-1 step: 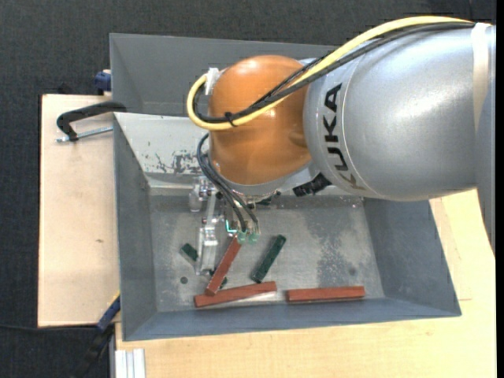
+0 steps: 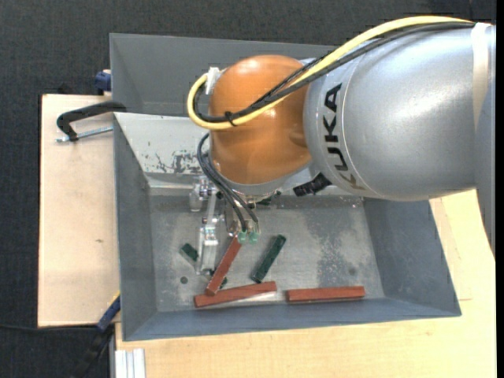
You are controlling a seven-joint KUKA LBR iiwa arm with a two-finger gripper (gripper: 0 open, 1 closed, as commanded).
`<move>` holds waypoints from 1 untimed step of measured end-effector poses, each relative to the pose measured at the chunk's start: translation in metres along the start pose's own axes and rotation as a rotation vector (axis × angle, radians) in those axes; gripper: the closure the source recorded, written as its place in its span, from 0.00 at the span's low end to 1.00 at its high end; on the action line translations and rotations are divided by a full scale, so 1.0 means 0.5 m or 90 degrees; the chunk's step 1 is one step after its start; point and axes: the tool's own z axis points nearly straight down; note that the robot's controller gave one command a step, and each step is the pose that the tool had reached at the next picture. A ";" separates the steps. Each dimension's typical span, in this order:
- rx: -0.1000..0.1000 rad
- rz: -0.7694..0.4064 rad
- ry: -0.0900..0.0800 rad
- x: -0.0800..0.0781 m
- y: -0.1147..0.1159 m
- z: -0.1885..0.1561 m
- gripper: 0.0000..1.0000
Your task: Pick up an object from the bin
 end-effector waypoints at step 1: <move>-0.001 -0.041 -0.003 -0.006 -0.029 0.110 0.00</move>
Offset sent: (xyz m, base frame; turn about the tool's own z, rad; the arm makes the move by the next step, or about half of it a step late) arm 0.0002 -0.0274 -0.1413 -0.1586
